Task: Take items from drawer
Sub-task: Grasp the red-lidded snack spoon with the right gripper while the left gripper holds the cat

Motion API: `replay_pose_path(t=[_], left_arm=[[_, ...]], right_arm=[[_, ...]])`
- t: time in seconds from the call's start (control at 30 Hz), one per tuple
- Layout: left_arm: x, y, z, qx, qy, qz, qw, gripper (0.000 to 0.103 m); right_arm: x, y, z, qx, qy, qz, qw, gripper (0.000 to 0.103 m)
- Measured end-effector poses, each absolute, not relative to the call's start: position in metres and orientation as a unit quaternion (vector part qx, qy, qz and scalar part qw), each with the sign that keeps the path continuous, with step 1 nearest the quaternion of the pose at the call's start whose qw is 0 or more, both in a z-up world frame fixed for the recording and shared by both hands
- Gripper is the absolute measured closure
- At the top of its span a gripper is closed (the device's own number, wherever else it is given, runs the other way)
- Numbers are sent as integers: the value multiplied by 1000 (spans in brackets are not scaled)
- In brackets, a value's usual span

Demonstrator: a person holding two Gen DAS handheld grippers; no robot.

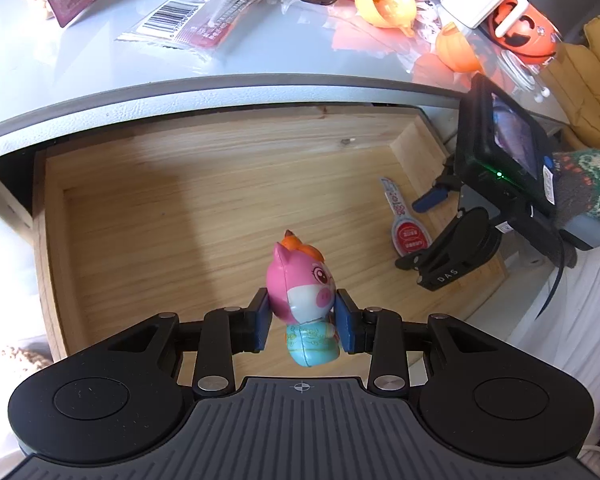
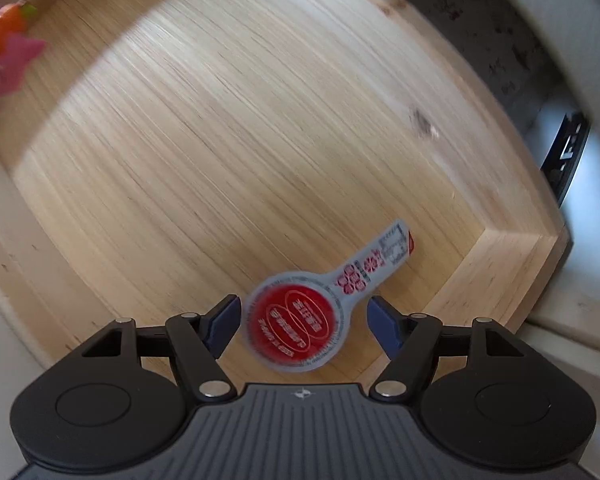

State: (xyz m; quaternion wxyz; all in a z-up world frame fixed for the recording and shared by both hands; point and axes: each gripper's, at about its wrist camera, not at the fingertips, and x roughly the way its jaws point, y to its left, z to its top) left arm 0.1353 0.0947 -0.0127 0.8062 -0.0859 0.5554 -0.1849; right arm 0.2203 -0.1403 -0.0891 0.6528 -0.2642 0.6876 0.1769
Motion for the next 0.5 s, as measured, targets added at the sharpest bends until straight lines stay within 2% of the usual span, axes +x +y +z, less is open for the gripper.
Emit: replay_pose_path(t=[0.23, 0.3, 0.5], left_arm=[[139, 96, -20, -88, 564, -184, 800, 66], [140, 98, -25, -93, 571, -183, 795, 66], [139, 93, -32, -67, 575, -180, 795, 66]], right_arm=[[220, -157, -93, -223, 699, 187, 653, 31], [219, -159, -91, -208, 699, 193, 657, 42], [207, -158, -71, -192, 680, 221, 672, 42]])
